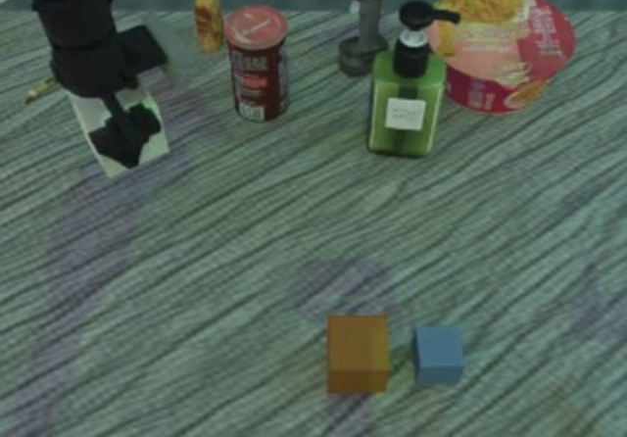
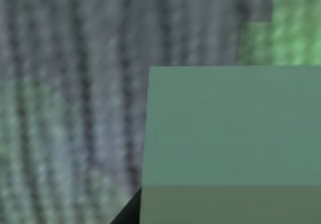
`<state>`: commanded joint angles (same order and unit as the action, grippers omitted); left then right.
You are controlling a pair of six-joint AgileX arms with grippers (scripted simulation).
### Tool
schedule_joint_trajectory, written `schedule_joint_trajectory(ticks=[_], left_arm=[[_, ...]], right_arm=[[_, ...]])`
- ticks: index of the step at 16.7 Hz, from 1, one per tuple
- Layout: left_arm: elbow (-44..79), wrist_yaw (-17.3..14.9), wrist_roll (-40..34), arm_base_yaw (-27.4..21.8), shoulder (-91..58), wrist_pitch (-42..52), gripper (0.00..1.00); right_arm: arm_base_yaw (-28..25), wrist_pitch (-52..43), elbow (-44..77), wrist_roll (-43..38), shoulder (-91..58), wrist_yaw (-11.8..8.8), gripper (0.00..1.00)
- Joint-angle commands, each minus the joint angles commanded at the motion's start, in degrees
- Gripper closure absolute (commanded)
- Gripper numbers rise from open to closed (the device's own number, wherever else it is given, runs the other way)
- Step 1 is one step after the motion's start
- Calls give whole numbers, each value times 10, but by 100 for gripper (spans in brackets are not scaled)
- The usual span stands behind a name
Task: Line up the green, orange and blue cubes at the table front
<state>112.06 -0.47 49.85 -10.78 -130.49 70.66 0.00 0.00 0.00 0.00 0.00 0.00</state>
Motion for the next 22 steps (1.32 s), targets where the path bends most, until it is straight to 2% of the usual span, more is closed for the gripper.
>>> schedule_joint_trajectory(ticks=[9, 12, 14, 19, 22], left_arm=[[-354, -1, 13, -211, 246, -81, 100], [-426, 0, 16, -264, 307, -101, 100], [-444, 0, 17, -280, 325, -108, 100], [-445, 0, 18, -278, 323, -108, 100], [-470, 0, 17, -280, 306, -150, 100]], right_arm=[[0, 0, 0, 0, 0, 0, 0], [0, 0, 0, 0, 0, 0, 0], [0, 0, 0, 0, 0, 0, 0], [0, 0, 0, 0, 0, 0, 0], [0, 0, 0, 0, 0, 0, 0]])
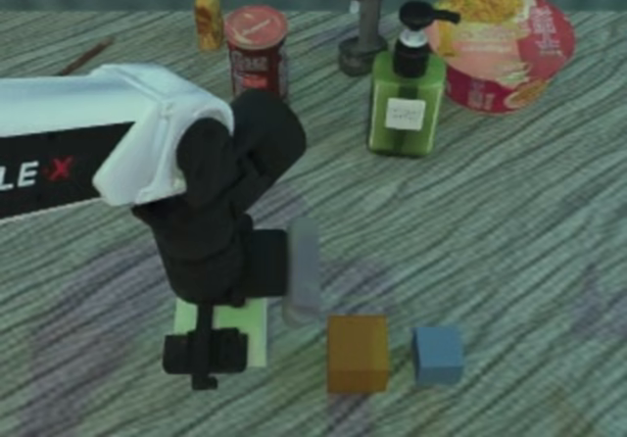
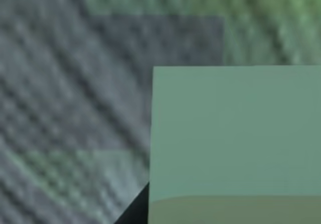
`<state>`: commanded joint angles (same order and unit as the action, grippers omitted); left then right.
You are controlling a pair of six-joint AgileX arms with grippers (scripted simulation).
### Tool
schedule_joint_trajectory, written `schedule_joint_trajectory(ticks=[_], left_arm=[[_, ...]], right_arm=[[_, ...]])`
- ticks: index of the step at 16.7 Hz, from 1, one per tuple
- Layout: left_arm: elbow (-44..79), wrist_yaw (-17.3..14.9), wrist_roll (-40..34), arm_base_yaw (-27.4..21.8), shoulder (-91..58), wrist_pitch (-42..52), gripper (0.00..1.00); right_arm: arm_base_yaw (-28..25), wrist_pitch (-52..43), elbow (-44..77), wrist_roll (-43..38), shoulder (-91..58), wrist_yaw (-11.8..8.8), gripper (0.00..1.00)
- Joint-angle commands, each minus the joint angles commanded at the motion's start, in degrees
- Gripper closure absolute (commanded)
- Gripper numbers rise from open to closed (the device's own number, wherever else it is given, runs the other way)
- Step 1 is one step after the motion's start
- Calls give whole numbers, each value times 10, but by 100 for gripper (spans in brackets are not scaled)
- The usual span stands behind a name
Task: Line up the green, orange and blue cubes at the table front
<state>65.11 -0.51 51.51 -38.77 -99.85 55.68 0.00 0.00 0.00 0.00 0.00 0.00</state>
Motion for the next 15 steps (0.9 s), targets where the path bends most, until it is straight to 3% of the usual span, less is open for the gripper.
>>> schedule_joint_trajectory(ticks=[5, 10, 15], left_arm=[[-60, 0, -2, -5, -45, -109, 100], [-65, 1, -3, -5, -50, -117, 100], [-65, 1, -3, -5, -50, -117, 62]], right_arm=[[0, 0, 0, 0, 0, 0, 0], [0, 0, 0, 0, 0, 0, 0], [0, 0, 0, 0, 0, 0, 0]])
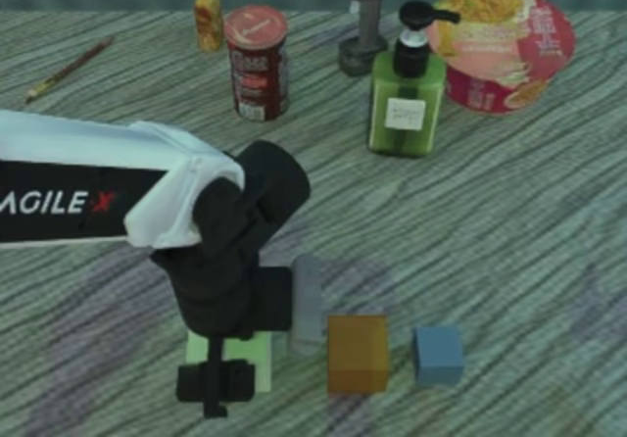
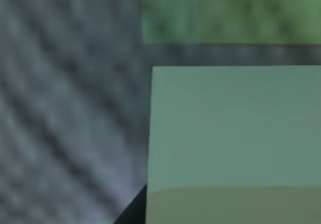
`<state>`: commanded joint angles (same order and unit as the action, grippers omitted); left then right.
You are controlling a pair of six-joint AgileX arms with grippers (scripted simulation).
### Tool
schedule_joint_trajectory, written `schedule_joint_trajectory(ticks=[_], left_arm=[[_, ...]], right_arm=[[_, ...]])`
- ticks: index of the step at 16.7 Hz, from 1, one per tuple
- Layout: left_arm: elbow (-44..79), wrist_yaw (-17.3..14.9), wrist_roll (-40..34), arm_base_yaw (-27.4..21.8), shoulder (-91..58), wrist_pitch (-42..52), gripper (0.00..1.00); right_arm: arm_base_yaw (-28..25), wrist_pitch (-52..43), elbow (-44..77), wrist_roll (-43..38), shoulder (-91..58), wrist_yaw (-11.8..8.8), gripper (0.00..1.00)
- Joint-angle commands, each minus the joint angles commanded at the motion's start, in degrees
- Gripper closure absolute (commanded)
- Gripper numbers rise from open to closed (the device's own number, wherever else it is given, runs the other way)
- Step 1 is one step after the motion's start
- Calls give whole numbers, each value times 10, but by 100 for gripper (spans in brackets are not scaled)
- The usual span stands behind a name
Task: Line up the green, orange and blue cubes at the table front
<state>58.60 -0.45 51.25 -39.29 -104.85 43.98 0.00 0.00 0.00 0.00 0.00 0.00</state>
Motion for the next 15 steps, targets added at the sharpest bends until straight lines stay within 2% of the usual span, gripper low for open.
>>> schedule_joint_trajectory(ticks=[8, 15], left_arm=[[0, 0, 0, 0, 0, 0, 2], [0, 0, 0, 0, 0, 0, 0]], right_arm=[[0, 0, 0, 0, 0, 0, 0], [0, 0, 0, 0, 0, 0, 0]])
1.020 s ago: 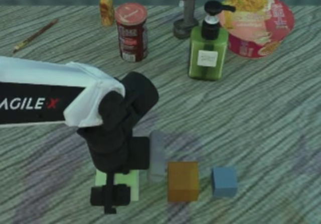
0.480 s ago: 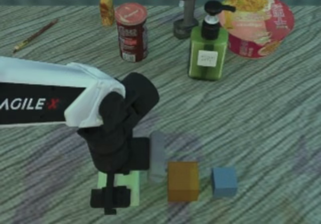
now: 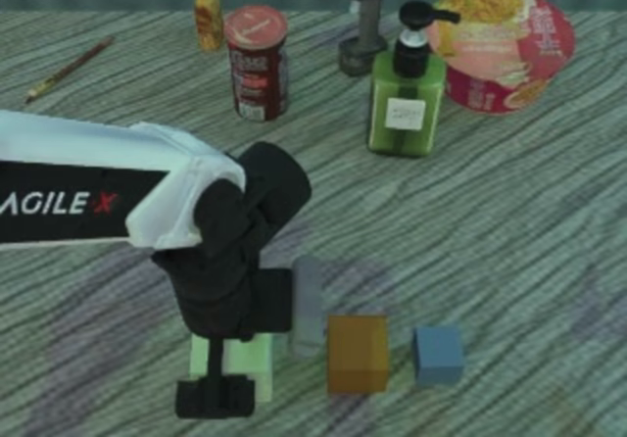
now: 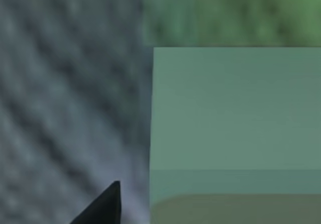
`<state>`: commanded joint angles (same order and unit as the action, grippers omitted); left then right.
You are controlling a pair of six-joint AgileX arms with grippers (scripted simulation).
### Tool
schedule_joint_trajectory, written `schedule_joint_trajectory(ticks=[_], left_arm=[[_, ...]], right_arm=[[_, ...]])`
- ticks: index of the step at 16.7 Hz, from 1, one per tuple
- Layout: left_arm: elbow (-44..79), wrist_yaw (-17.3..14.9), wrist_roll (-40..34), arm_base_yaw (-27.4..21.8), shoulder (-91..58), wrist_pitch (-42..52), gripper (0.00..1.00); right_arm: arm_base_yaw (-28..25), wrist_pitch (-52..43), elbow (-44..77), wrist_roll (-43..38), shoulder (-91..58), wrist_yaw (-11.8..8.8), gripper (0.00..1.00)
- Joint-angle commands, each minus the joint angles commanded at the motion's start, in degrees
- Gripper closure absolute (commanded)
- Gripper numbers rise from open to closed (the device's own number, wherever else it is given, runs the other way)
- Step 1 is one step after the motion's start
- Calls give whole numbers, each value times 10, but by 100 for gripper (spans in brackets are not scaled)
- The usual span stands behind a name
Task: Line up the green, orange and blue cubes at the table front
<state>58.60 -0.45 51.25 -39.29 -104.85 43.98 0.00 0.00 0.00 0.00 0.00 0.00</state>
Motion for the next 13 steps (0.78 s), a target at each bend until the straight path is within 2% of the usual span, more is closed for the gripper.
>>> schedule_joint_trajectory(ticks=[4, 10, 13], left_arm=[[8, 0, 1, 1, 4, 10, 0], [80, 0, 1, 9, 51, 137, 0], [96, 0, -1, 12, 65, 160, 0]], right_arm=[[0, 0, 0, 0, 0, 0, 0], [0, 0, 0, 0, 0, 0, 0], [0, 0, 0, 0, 0, 0, 0]])
